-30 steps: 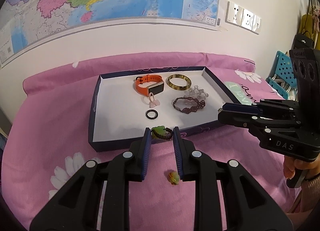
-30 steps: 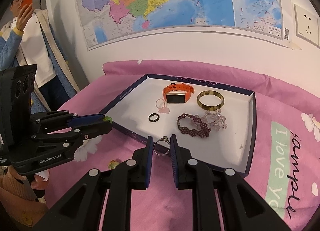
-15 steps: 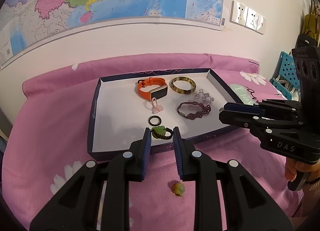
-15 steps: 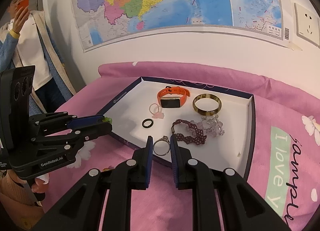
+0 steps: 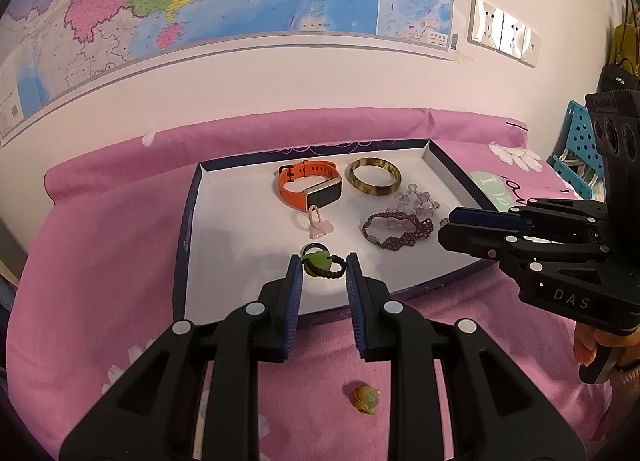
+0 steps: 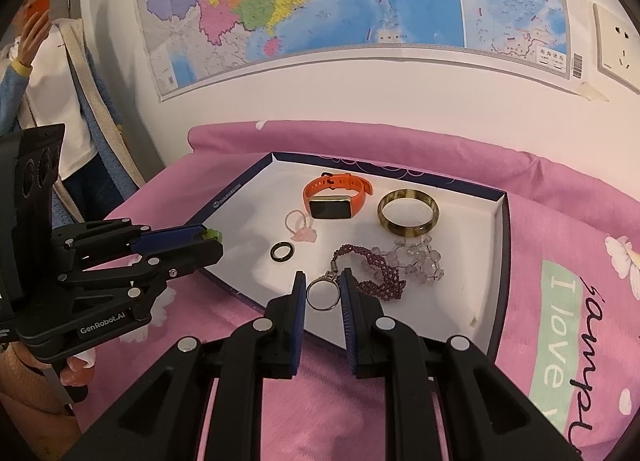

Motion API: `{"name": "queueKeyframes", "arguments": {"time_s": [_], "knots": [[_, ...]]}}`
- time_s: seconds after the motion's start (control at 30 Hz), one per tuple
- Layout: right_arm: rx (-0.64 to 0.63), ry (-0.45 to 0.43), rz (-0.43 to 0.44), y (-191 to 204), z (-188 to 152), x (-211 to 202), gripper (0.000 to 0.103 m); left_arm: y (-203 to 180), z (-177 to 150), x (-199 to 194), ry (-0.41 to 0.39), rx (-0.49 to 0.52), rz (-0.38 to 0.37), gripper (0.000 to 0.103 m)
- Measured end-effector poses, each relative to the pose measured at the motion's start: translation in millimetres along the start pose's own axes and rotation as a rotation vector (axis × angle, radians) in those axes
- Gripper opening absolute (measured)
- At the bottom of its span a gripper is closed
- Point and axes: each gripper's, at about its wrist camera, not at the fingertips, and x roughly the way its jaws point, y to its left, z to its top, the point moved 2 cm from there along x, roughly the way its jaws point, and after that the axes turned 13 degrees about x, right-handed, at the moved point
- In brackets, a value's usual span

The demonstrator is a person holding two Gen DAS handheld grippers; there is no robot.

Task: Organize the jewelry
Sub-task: 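Carry the green-stone ring with the left tool while the right tool carries the silver ring into the box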

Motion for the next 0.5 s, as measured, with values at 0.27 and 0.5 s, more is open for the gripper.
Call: {"name": "queueKeyframes", "arguments": {"time_s": [0.27,0.5], "knots": [[0.001,0.007,-0.011,-4,5,8,0.015,0,3,10,0.014,-0.003,0.002,0.023],[0.004,0.015,-0.022,-7,9,17,0.015,0,4,21,0.027,-0.008,0.004,0.023]]}}
